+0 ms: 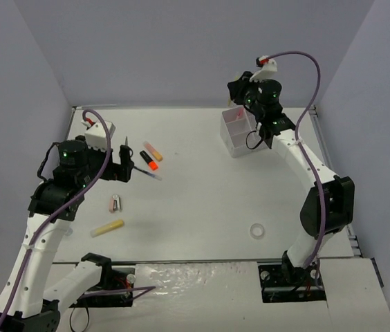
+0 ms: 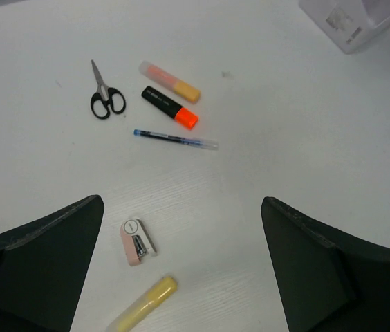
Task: Sort the stationery into containers
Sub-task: Place the pen in the storage box.
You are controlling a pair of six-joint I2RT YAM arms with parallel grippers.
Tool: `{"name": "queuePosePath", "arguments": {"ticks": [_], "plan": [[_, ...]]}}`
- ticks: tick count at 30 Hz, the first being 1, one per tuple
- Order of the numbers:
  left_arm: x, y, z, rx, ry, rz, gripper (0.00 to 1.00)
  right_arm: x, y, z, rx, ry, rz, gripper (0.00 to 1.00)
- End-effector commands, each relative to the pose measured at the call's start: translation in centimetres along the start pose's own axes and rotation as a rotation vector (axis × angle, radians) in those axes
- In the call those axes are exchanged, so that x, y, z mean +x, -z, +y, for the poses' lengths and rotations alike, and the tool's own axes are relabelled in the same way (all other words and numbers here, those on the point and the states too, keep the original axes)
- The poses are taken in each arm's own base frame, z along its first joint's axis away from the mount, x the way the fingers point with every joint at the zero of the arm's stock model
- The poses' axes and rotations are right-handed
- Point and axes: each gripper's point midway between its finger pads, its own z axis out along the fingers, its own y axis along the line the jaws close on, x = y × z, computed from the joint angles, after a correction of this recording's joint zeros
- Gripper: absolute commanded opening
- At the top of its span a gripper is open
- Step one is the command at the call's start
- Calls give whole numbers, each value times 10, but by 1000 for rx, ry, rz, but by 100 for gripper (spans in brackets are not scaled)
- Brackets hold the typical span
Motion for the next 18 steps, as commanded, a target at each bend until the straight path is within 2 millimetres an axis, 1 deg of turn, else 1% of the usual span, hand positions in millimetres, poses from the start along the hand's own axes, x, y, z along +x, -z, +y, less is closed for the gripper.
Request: {"name": "queuePosePath", "arguments": {"ticks": [1,3,5,6,9,12,13,15,18], "plan": [[17,-2,19,-90,-60,74,97,-36,-26,-56,155,37,-162,0],[31,-5,22,-102,-61,130,97,-21,-33,-90,248,51,-155,0],[38,-8,23,-104,-64,160,97,-9,-38,-110,292,54,-170,0],[41,-9,24,-108,-69,174,97,-6,-41,-117,295,49,-190,0],[48,-11,26,-114,-76,195,97,11,-55,-127,284,24,-182,0],[54,-12,27,-115,-83,213,97,29,-67,-130,253,7,-175,0],[57,-13,27,-117,-81,223,97,38,-72,-130,237,-7,-163,0],[62,-13,29,-126,-82,237,97,49,-77,-127,206,-17,-150,0],[70,-15,31,-132,-81,258,97,68,-83,-130,190,-33,-138,0]]}}
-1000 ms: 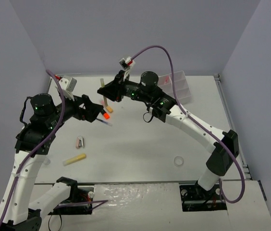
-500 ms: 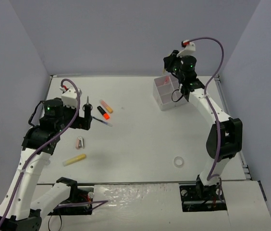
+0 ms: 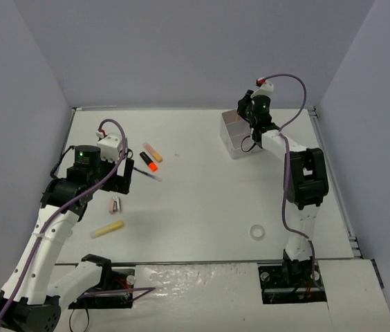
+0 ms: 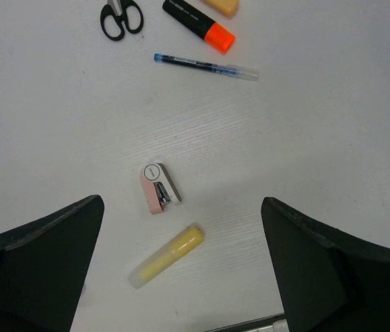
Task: Sort the stationery into containers
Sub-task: Place the pen in the storage box.
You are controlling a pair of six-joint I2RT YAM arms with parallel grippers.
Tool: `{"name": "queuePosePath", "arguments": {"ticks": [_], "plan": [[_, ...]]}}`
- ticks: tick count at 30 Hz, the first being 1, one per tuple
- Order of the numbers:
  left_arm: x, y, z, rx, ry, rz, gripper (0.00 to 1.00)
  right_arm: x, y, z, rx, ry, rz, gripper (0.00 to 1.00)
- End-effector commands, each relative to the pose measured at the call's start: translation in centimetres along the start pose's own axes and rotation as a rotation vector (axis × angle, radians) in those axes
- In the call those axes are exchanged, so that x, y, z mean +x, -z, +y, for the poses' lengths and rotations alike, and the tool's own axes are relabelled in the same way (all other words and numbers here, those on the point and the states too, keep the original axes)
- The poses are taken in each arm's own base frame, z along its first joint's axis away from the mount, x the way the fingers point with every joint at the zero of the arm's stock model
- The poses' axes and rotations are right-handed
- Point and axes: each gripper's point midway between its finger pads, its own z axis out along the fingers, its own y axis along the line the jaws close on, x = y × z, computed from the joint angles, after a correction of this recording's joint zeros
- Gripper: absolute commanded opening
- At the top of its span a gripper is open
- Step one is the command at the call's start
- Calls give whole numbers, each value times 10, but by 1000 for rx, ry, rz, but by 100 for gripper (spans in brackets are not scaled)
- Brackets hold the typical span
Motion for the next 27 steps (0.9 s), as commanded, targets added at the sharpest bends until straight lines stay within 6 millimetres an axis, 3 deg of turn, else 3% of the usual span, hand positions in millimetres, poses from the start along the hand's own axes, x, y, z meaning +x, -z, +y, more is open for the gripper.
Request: {"name": "queuePosePath", "arguments": {"ticks": [1,9,13,14,16,17,24,26,27], "plan": [[-1,-2,6,-32,-11,-3,97,-45,-5,30,-120,-49,-180,0],[5,-8,4,-28,0,20,97,-49,-11,41,-176,-58,-215,0],[4,-14,4,-32,31,28,97,-33,-14,42,-182,-47,-179,1],[4,-14,3,-31,43,31,97,-28,-15,42,-182,-40,-166,6],[-1,-13,1,-19,56,28,94,-17,-14,40,-169,-26,-119,35],[-2,-13,0,-14,59,28,93,-17,-12,41,-168,-21,-114,37],[-21,-7,1,-24,90,17,88,-56,19,49,-163,24,-169,51],[-25,-8,-1,-21,128,32,85,-72,29,55,-174,24,-190,53],[-28,-10,-5,-2,138,42,79,-80,33,58,-179,24,-193,53]]}}
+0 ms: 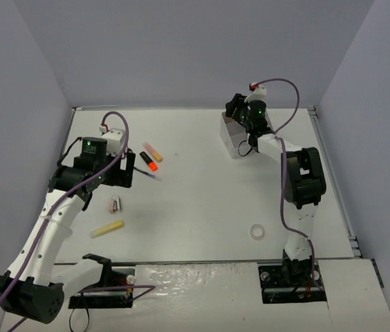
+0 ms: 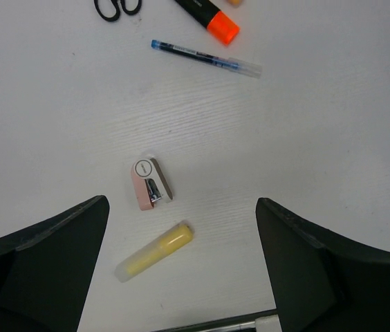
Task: Sort the stationery into containers
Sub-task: Place the pen in the storage box, then pick up the pen from the center of the board.
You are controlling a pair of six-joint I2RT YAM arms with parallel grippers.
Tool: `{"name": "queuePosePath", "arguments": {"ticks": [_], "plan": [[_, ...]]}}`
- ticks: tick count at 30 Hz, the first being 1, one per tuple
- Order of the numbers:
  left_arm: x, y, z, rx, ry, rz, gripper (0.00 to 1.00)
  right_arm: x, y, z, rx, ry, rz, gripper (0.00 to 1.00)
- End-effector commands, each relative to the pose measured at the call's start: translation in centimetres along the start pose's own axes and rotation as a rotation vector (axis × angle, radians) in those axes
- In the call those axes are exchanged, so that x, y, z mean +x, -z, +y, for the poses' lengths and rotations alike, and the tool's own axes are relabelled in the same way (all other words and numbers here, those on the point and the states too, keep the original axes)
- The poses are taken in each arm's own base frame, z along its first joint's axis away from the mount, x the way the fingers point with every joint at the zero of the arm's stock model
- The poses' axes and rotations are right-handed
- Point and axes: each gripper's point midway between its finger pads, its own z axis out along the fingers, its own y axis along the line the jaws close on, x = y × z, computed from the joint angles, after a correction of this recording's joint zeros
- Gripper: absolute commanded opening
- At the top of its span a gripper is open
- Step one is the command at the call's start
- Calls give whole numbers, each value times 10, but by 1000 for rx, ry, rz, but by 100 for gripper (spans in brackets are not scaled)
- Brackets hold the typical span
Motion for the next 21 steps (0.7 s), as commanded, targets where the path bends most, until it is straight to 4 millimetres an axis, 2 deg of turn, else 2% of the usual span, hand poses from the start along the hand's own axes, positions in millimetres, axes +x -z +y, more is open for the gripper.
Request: {"name": "queuePosePath", "arguments": {"ticks": [1,3,5,7,8,10,12,14,17,21], "plan": [[-34,8,-14,62,58,-42,75,-108,31,44,-76,28,-195,53],[-49,6,-30,192,-119,-52,73,-120,41,55,-105,38,-198,53],[-63,2,-38,270,-293,-61,74,-130,52,71,-153,48,-192,53],[-73,-15,-18,227,-620,-50,75,-137,65,86,-196,59,-183,53],[-76,-30,-7,197,-731,-16,78,-142,73,94,-219,74,-180,53],[-73,-51,5,205,-946,65,79,-139,85,109,-249,109,-150,53],[-60,-74,10,269,-1085,180,81,-134,99,127,-286,157,-134,54],[-43,-90,11,368,-1162,288,81,-130,111,143,-319,188,-124,54],[-23,-102,7,521,-1206,353,81,-129,126,153,-353,191,-120,54],[-29,-123,0,583,-1217,236,82,-117,137,149,-349,181,-92,54]]}}
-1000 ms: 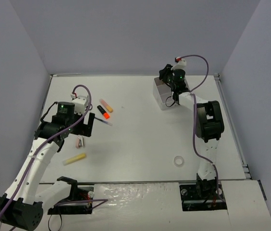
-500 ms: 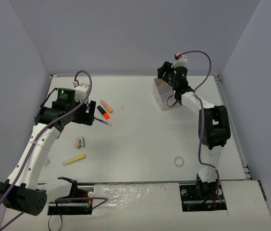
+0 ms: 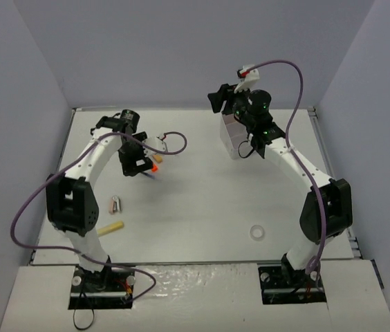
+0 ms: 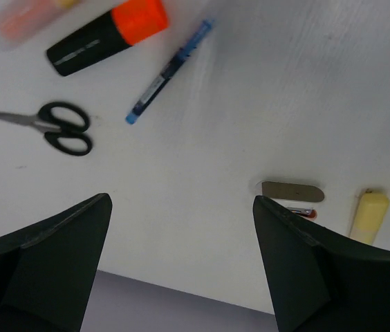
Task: Sort the stationery into containers
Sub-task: Pick up the pen from the center of the board.
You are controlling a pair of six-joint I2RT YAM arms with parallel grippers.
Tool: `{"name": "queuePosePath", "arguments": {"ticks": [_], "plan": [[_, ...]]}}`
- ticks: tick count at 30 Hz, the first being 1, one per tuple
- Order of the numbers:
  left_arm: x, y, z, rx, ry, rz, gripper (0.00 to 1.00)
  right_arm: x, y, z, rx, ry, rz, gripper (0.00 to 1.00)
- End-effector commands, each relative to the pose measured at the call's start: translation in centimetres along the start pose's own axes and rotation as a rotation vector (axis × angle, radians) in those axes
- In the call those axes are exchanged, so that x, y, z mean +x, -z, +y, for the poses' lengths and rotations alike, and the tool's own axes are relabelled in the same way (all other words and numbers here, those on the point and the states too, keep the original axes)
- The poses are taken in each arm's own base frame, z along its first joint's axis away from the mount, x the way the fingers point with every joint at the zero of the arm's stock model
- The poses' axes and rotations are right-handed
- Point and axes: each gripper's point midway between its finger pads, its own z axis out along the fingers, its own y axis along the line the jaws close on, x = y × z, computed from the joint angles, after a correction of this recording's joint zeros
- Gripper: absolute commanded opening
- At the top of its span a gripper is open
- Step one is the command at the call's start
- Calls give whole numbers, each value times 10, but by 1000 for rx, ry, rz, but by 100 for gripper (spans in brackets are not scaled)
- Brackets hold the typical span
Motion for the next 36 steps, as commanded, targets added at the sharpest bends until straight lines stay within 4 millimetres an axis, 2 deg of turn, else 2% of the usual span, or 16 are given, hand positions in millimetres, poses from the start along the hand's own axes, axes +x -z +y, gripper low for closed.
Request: {"name": "queuePosePath", "arguments": {"ticks": [1,4,6,10,15,24,30,34,36], "plan": [[-20,16,17,-25,-196,-148,82,-15,20,3,-13,23,-40,54],[-28,-4,34,-12,-207,-163,82,-11,28,5,-10,7,-36,54],[-31,-9,43,-6,-226,-157,82,-9,31,4,-3,2,-34,54],[-31,-29,46,27,-317,-163,82,-7,39,3,8,-2,-23,54],[-44,-50,64,-19,-291,-211,81,-3,49,1,22,0,-10,54],[-34,-69,35,81,-346,-205,67,4,61,-5,51,8,11,54],[-26,-82,22,133,-361,-167,65,4,66,-12,75,2,14,55],[-24,-91,24,113,-365,-141,65,3,69,-16,89,-1,11,55],[-23,-96,21,127,-362,-126,60,4,70,-17,92,-2,13,55]]}}
